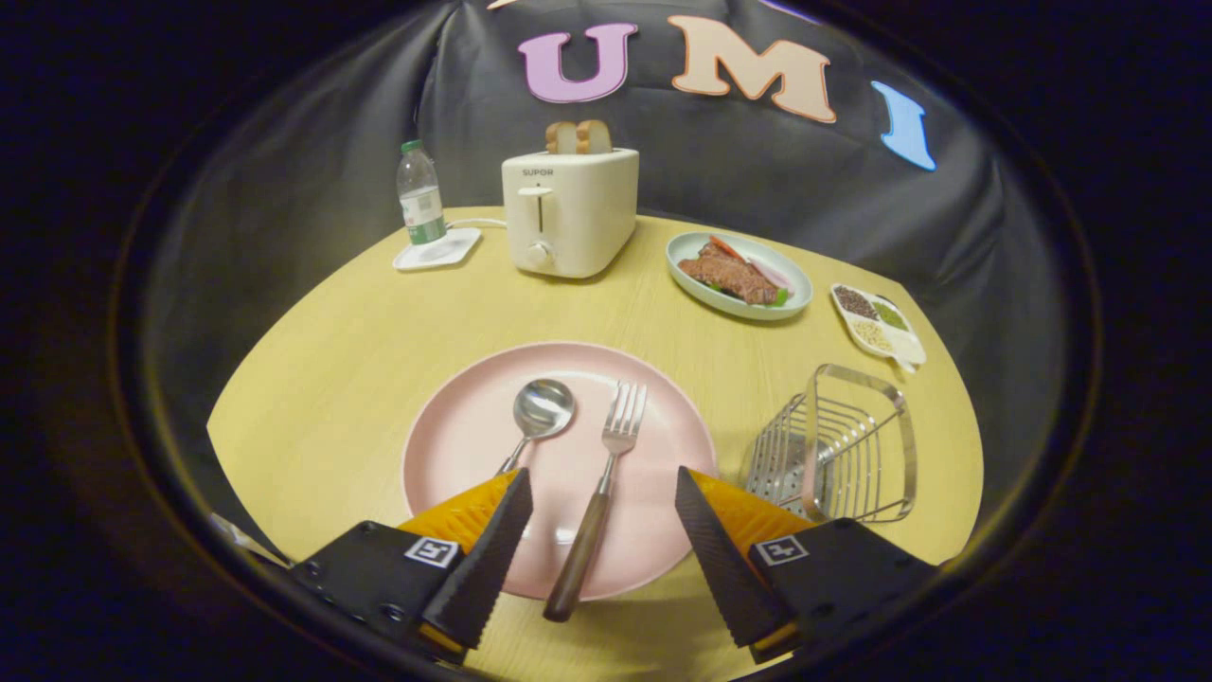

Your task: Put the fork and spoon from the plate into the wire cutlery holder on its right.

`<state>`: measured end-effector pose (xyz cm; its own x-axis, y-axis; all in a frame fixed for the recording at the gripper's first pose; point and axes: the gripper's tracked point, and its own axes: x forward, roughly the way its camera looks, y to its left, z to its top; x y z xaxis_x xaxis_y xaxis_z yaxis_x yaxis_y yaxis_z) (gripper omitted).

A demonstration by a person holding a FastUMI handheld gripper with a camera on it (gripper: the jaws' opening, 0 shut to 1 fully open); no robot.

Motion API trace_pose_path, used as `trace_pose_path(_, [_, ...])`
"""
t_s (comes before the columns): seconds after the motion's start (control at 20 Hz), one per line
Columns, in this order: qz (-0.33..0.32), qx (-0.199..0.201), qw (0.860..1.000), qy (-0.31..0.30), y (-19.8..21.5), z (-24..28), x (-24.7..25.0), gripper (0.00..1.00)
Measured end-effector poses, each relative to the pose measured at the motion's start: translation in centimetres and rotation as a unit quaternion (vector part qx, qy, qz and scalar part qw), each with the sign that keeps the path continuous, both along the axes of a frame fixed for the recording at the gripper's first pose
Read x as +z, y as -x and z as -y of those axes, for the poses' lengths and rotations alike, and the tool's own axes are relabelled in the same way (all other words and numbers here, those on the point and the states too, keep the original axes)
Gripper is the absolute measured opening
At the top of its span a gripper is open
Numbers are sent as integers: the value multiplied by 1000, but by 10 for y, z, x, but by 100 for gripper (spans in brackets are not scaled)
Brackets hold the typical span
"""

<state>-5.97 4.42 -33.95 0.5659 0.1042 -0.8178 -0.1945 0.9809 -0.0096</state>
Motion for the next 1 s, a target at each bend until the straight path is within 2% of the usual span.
trace_pose_path(0.6, [-55, 5, 998, 6, 20, -5, -22, 41])
trace_pose_path(0.7, [-67, 9, 998, 7, 25, -7, -23, 35])
trace_pose_path(0.95, [-71, -8, 997, 10, 27, -2, -19, 20])
trace_pose_path(1.0, [-76, -7, 997, 15, 28, 2, -26, 11])
